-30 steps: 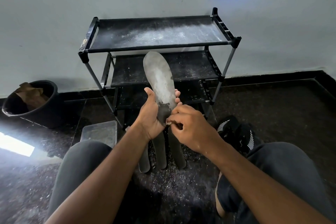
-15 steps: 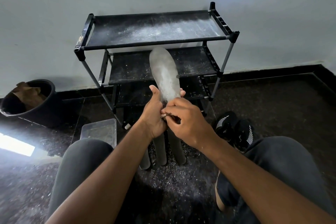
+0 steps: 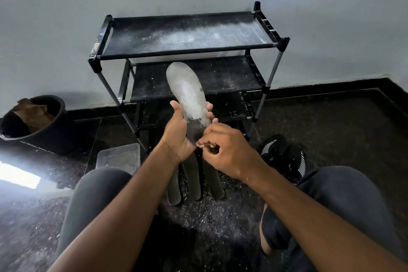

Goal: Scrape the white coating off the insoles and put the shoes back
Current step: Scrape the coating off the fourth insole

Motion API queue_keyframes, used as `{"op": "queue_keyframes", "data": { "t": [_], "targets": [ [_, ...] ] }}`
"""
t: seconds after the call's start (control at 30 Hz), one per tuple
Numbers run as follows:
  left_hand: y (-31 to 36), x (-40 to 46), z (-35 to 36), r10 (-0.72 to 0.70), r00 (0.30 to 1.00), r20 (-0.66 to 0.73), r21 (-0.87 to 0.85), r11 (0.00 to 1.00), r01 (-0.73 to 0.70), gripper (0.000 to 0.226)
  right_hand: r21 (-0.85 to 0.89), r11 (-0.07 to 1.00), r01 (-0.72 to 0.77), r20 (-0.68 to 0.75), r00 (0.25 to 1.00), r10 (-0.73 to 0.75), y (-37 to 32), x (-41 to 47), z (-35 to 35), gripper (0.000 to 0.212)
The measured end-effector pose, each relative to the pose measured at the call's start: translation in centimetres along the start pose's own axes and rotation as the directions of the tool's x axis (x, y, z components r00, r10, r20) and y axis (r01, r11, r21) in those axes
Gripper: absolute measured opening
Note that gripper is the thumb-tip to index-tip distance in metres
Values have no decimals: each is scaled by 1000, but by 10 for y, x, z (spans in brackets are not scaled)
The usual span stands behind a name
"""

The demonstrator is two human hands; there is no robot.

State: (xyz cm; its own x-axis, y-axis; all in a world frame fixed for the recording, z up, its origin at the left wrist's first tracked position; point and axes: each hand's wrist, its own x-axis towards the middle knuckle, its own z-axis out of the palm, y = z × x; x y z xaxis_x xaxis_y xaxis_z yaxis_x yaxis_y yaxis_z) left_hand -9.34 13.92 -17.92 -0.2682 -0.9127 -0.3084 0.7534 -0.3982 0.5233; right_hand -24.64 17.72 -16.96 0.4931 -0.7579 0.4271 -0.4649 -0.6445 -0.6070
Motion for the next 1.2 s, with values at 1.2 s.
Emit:
{"op": "queue_keyframes", "data": {
  "t": [1.2],
  "targets": [
    [-24,-5,13,94,983,-159,310,950,-41,76,-215,960,-179,-254,960,122,22,14,-5,9]
  ]
}}
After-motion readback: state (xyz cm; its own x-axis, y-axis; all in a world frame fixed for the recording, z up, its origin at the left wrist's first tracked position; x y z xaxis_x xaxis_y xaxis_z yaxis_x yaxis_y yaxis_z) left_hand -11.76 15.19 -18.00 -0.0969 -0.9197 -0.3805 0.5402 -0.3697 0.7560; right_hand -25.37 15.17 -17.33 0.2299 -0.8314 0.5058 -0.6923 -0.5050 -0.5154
